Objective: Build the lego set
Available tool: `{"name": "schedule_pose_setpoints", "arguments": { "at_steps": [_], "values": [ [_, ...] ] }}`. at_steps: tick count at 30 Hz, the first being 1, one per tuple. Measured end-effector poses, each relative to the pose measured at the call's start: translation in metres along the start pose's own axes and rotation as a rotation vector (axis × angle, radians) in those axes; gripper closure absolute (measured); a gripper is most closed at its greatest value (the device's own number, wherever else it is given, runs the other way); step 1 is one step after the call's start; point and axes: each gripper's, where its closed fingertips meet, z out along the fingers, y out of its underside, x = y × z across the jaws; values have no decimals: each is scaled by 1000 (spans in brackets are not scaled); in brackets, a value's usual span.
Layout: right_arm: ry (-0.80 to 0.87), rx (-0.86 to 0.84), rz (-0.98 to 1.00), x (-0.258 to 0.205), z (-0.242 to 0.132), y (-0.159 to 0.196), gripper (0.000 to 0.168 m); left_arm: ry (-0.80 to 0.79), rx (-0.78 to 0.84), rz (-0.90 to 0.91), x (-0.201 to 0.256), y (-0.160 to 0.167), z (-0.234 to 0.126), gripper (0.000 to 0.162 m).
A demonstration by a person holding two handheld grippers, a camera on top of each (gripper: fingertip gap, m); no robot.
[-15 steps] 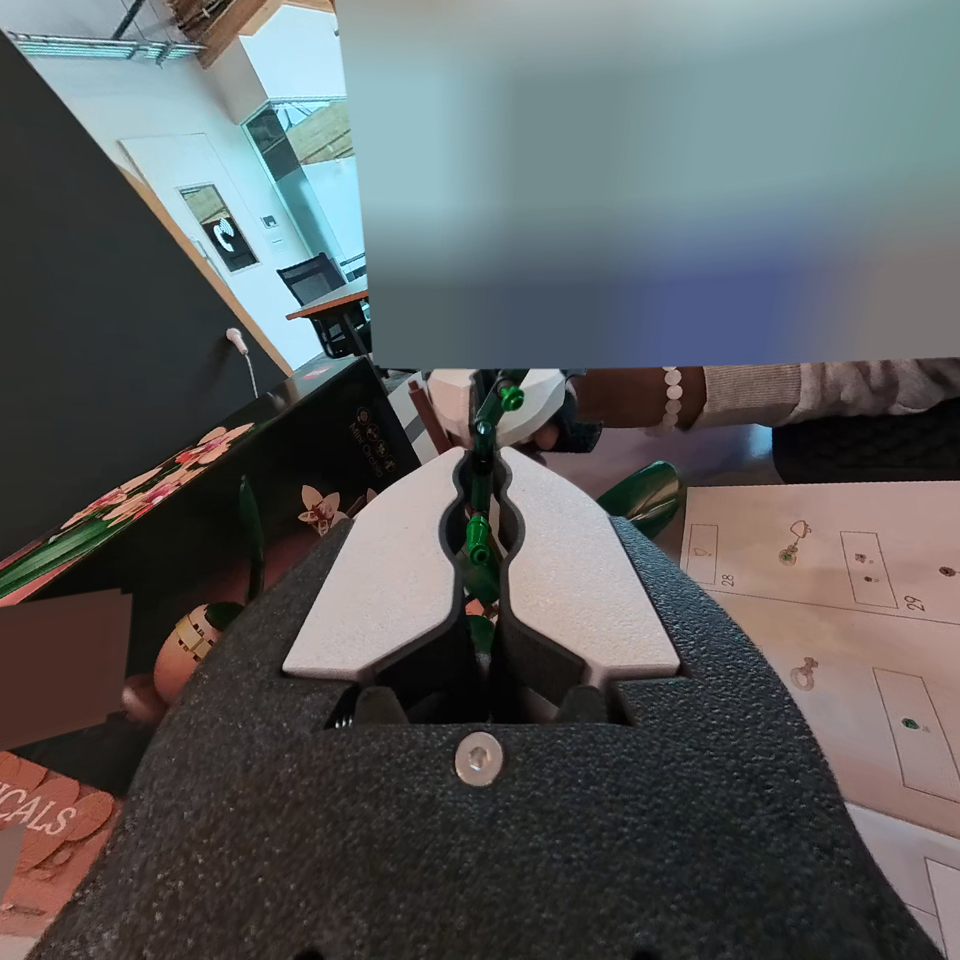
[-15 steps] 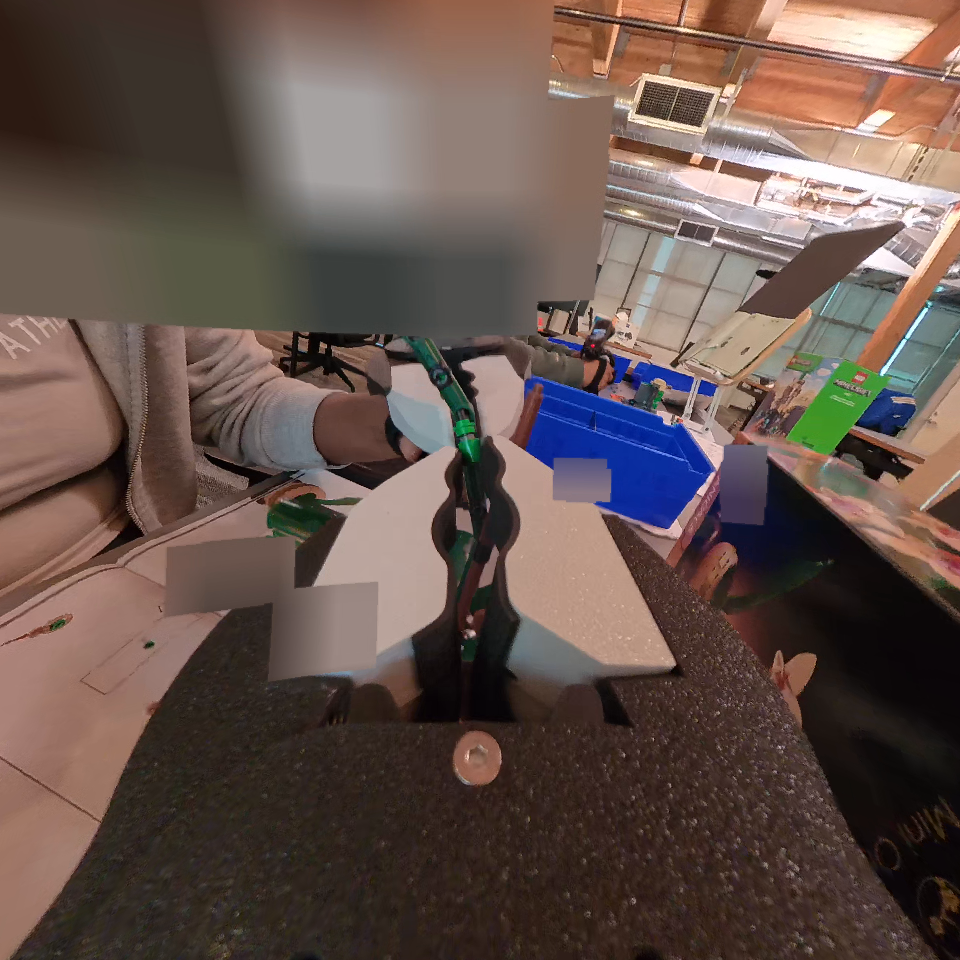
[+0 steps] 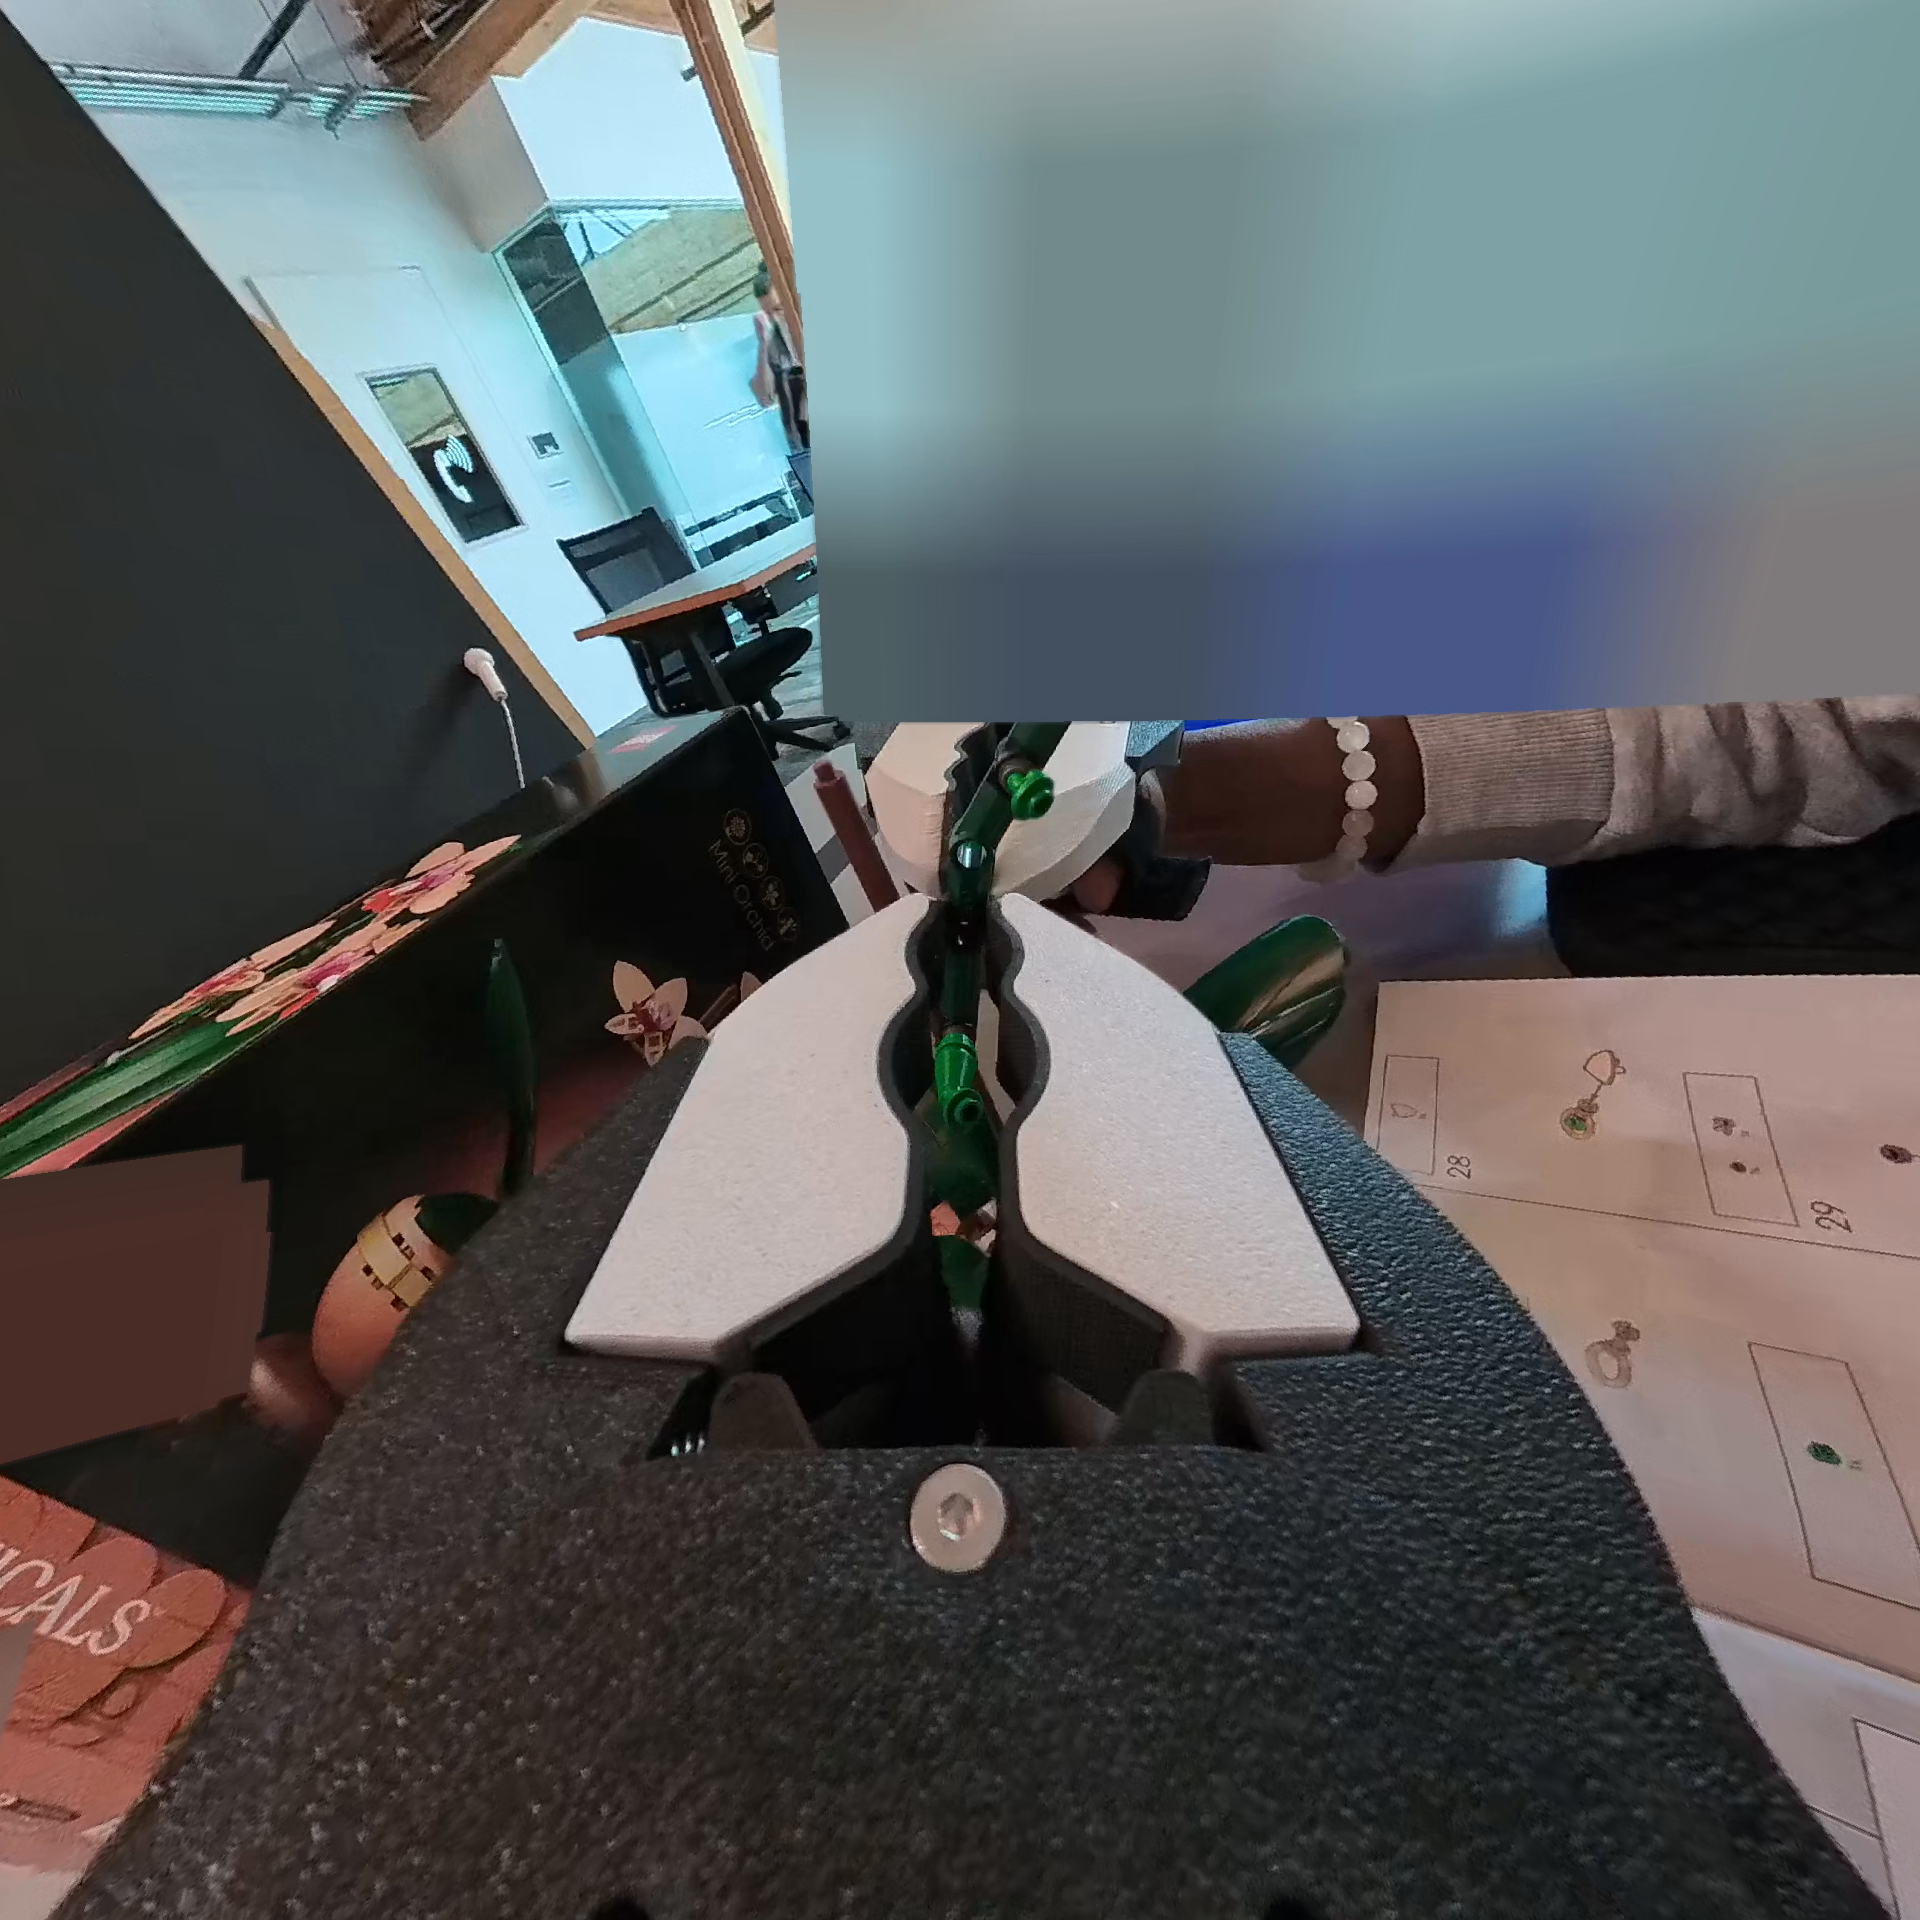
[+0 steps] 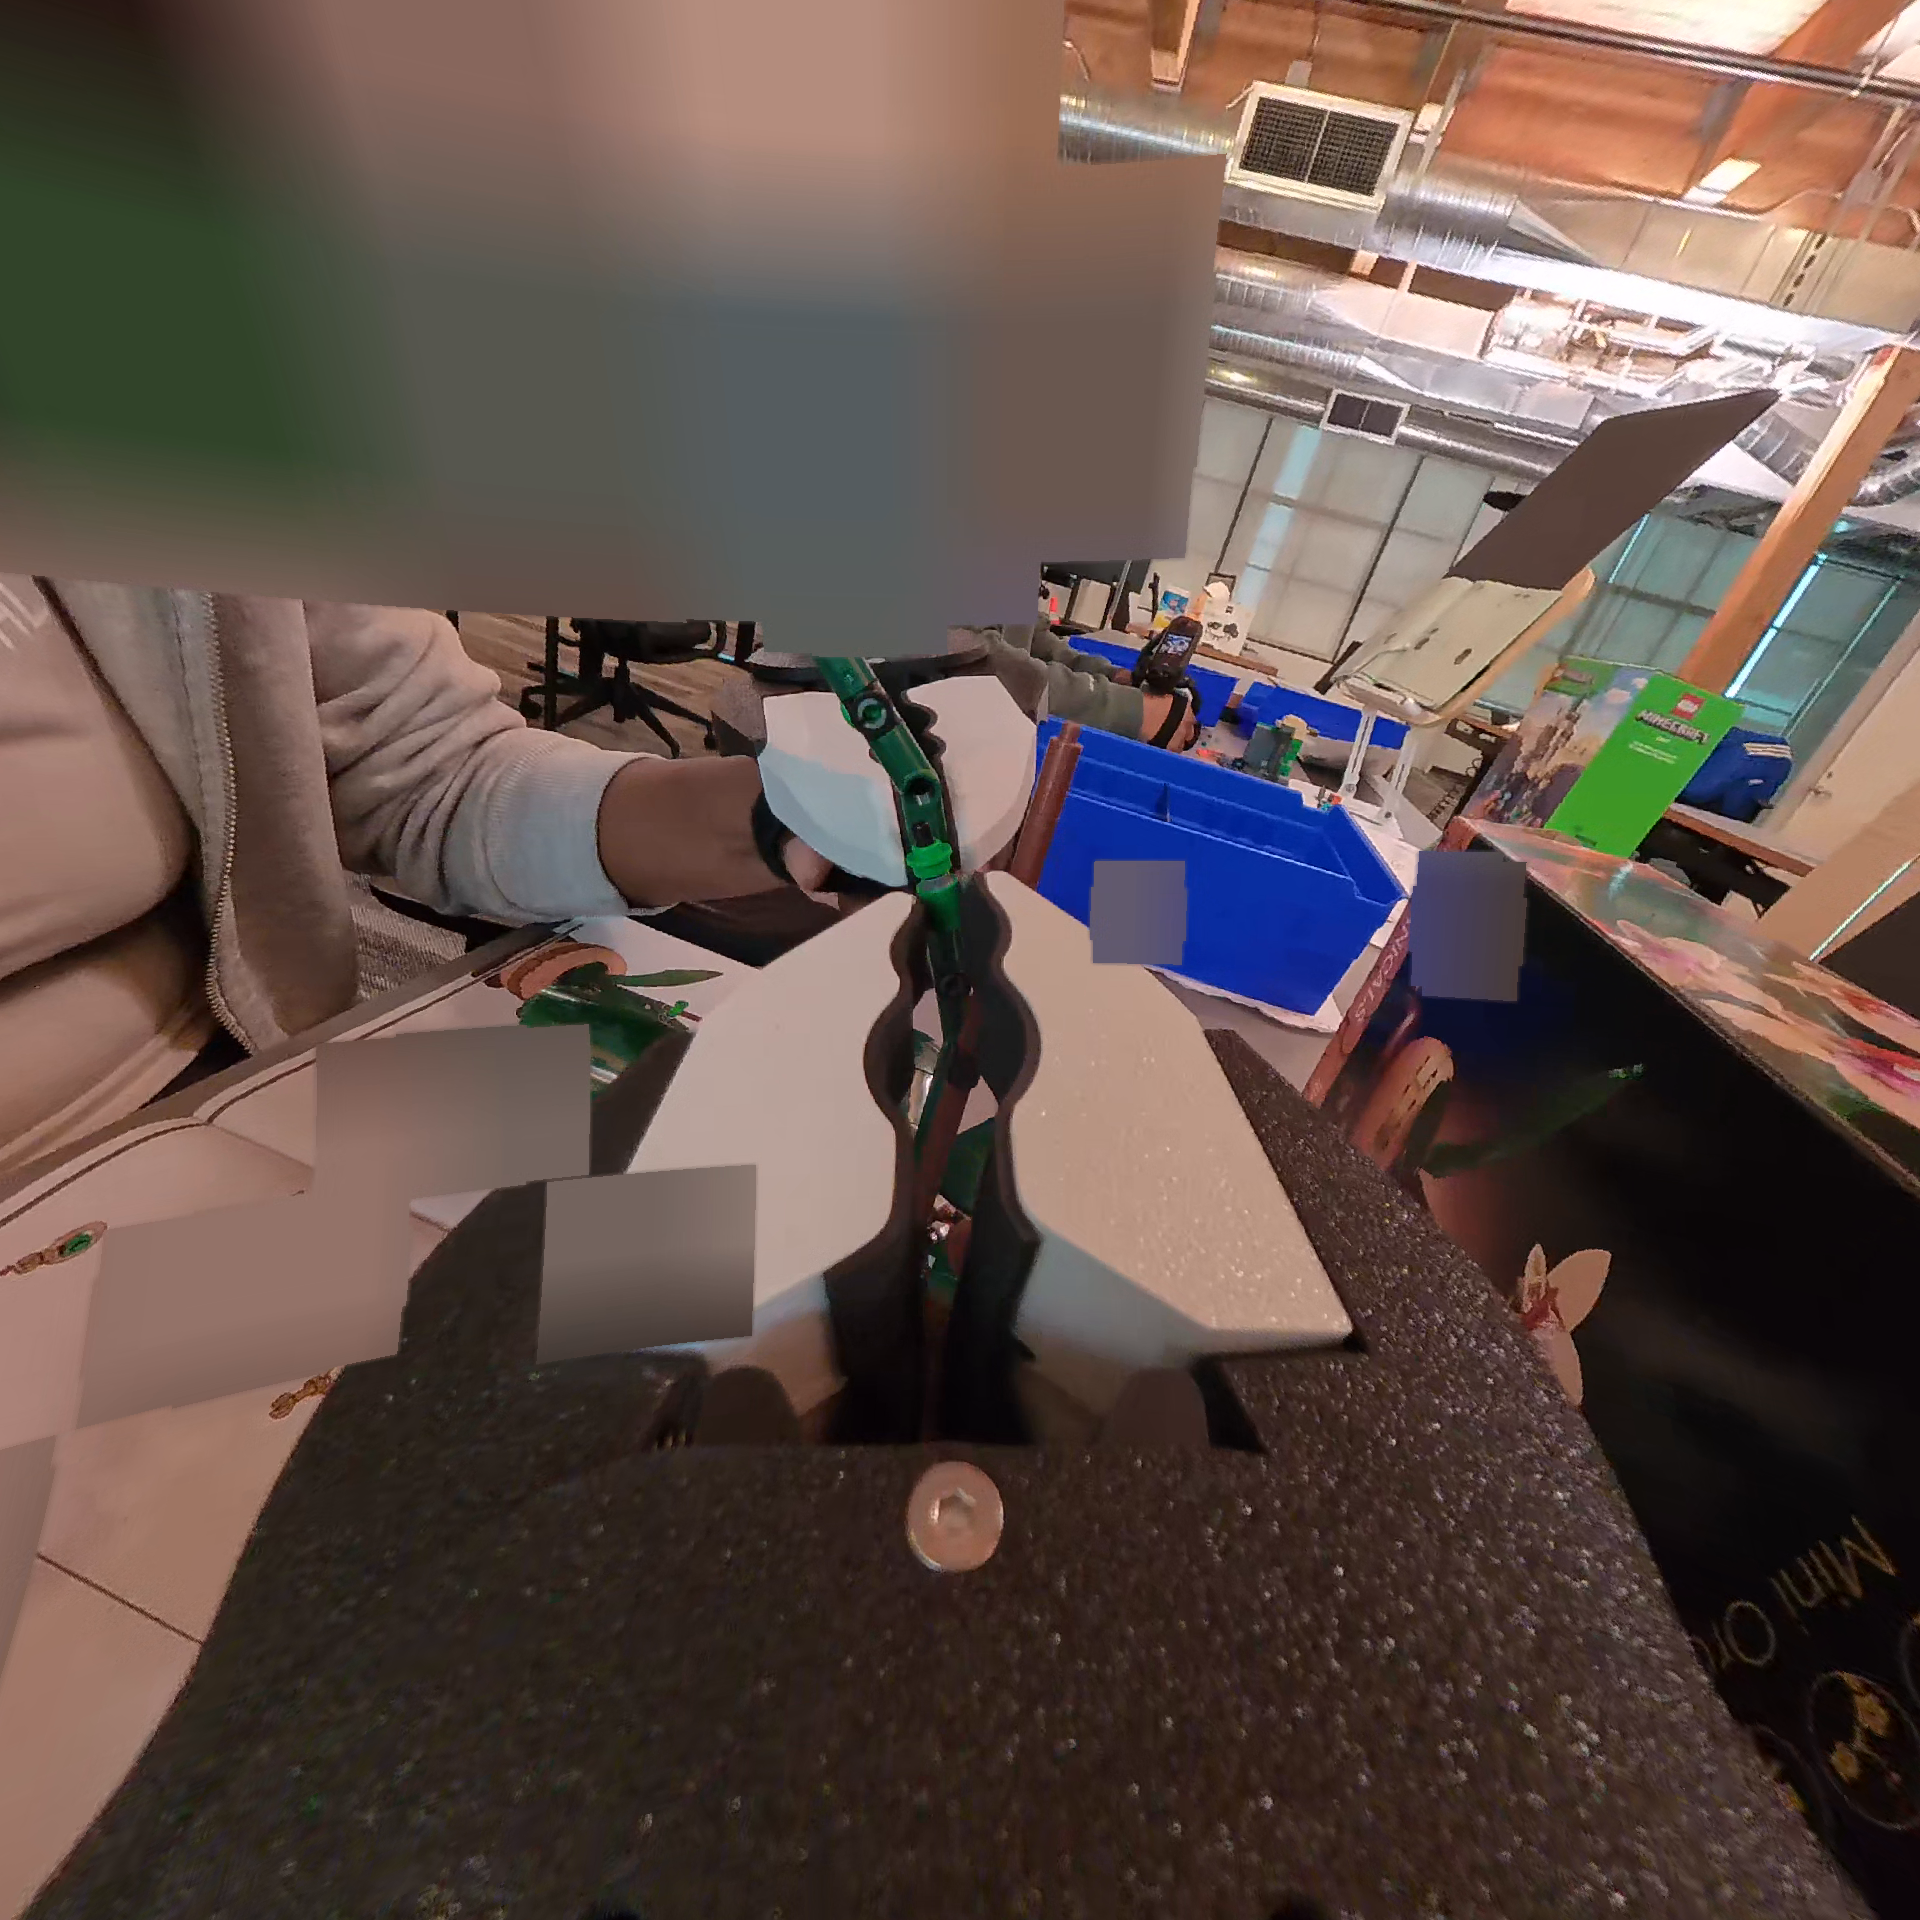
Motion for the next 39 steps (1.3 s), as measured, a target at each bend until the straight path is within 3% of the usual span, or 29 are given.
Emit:
{"name": "schedule_pose_setpoints", "arguments": {
  "at_steps": [20, 27, 39],
  "values": [
    [-3, -21, -8, -1, 0, -4, 162, -3, -11, -6, 0, 0, 1, 155],
    [-3, 182, 115, 7, -12, -16, 162, 14, 67, -34, -1, 0, -3, 155],
    [-58, 244, 265, 2, -3, -7, 162, 34, 99, -54, 0, 0, -3, 155]
  ]
}}
